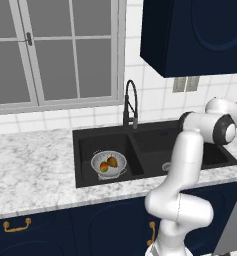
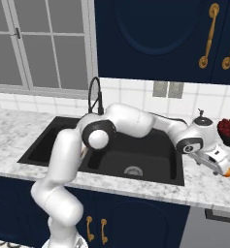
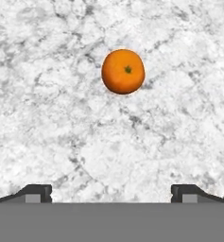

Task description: Put the colander in the sink, put the tangerine, pear, mango in the colander, and turn on the sink faucet and pour water over the colander.

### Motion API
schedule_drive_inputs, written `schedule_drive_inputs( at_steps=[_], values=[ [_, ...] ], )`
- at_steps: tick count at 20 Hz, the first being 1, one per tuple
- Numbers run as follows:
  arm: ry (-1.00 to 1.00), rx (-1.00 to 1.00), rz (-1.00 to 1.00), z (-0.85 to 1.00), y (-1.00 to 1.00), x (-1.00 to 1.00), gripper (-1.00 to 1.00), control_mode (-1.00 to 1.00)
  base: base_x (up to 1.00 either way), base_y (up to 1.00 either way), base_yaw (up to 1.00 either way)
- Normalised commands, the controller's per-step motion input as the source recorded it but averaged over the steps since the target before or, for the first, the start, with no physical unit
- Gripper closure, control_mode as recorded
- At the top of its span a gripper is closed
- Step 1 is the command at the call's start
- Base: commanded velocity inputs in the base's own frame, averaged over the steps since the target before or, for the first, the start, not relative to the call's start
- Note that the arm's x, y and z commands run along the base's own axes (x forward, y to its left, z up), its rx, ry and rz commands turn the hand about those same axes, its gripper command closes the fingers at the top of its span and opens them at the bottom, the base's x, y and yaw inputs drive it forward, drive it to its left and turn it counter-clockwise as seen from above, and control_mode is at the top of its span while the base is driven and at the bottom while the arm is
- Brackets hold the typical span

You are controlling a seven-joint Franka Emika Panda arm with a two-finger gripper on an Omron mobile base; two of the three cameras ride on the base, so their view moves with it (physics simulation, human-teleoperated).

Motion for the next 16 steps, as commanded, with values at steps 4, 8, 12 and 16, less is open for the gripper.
schedule_drive_inputs(
  at_steps=[4, 8, 12, 16],
  values=[
    [0.00, 0.01, 0.00, -0.03, -0.56, 0.34, -1.00, -1.00, 0.00, 0.00, 0.00],
    [0.00, 0.00, 0.00, -0.18, -0.43, 0.19, -1.00, -1.00, 0.00, 0.00, 0.00],
    [0.00, 0.00, 0.00, -0.47, -0.12, 0.04, -1.00, -1.00, 0.00, 0.00, 0.00],
    [0.00, 0.00, 0.02, -0.46, 0.00, 0.00, -1.00, -1.00, 0.00, 0.00, 0.00]
  ],
)
